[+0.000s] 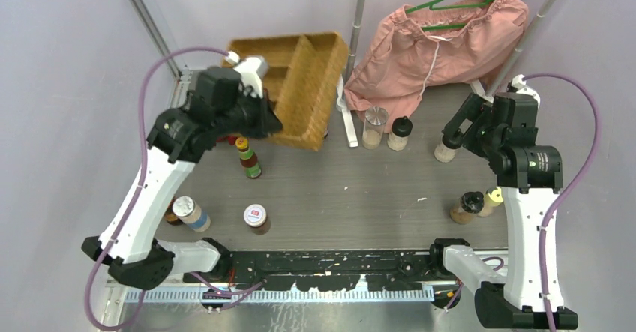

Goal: Organize the condiment bottles
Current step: Place the storage box at the center of the board.

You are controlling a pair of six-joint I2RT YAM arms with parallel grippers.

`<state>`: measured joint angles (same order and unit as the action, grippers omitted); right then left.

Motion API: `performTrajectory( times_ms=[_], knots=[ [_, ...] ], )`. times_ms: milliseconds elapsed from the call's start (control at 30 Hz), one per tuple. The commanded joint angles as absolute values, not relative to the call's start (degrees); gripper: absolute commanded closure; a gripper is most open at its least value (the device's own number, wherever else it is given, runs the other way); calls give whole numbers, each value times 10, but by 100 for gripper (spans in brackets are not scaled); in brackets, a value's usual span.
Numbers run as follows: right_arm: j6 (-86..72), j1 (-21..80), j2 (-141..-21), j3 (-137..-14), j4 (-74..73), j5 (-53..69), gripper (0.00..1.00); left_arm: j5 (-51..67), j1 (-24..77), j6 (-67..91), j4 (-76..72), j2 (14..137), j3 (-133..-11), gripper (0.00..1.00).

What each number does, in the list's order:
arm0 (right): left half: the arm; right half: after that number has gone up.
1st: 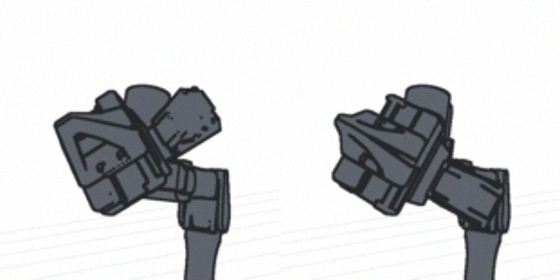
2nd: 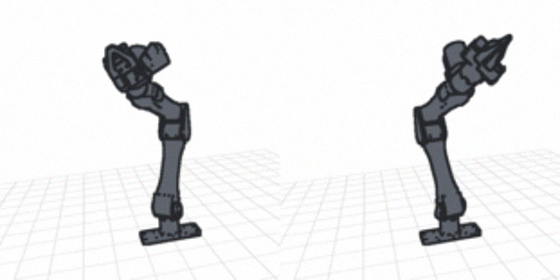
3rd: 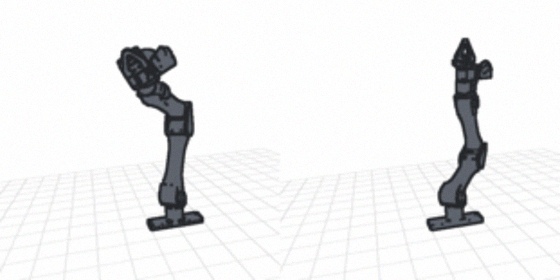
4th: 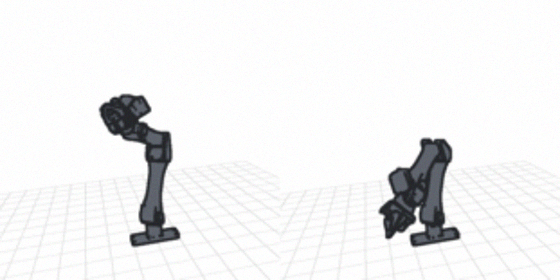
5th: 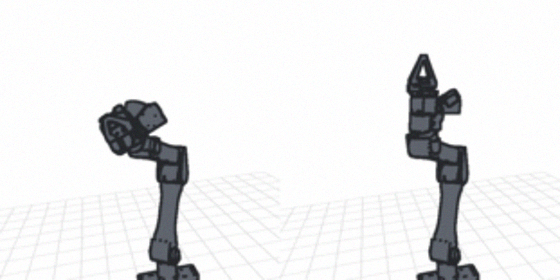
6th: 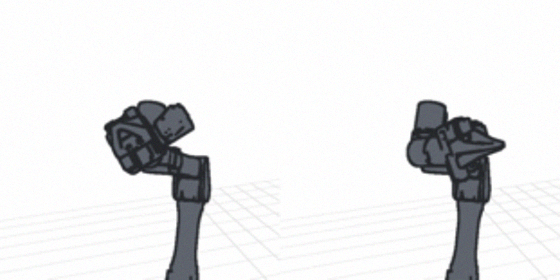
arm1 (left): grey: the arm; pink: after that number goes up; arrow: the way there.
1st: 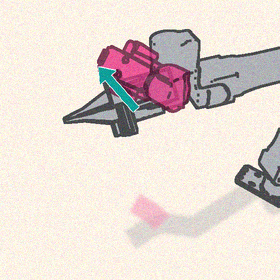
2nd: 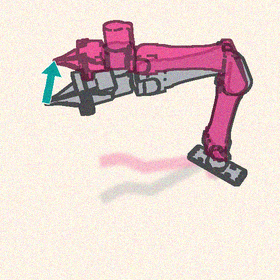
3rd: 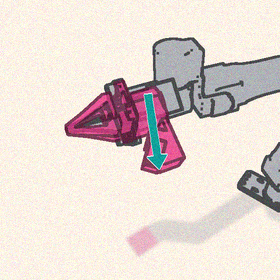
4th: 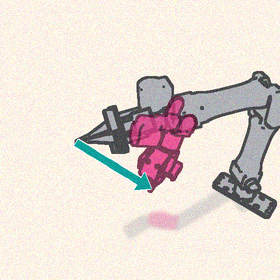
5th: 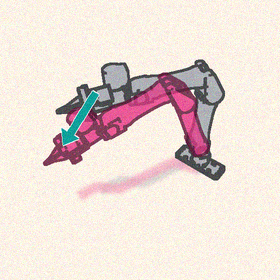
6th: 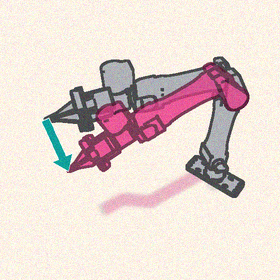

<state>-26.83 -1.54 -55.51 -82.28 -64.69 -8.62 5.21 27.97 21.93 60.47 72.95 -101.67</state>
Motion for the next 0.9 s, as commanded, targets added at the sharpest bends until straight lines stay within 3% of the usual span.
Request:
performTrajectory(
  times_ms=[0, 367, 633, 867],
  knots=[
    [-256, -12, -560, -874, -673, -113, 1, 10, 409, 270, 556, 665, -1009, 100],
    [-253, -12, -551, -929, -715, -135, 1, -206, 728, 329, 586, 766, -1092, 100],
    [-252, -10, -573, -1046, -769, -190, 1, -230, 796, 424, 537, 856, -1052, 100],
    [-252, -7, -579, -1056, -770, -177, 1, -275, 803, 478, 482, 910, -1001, 100]
  ],
)
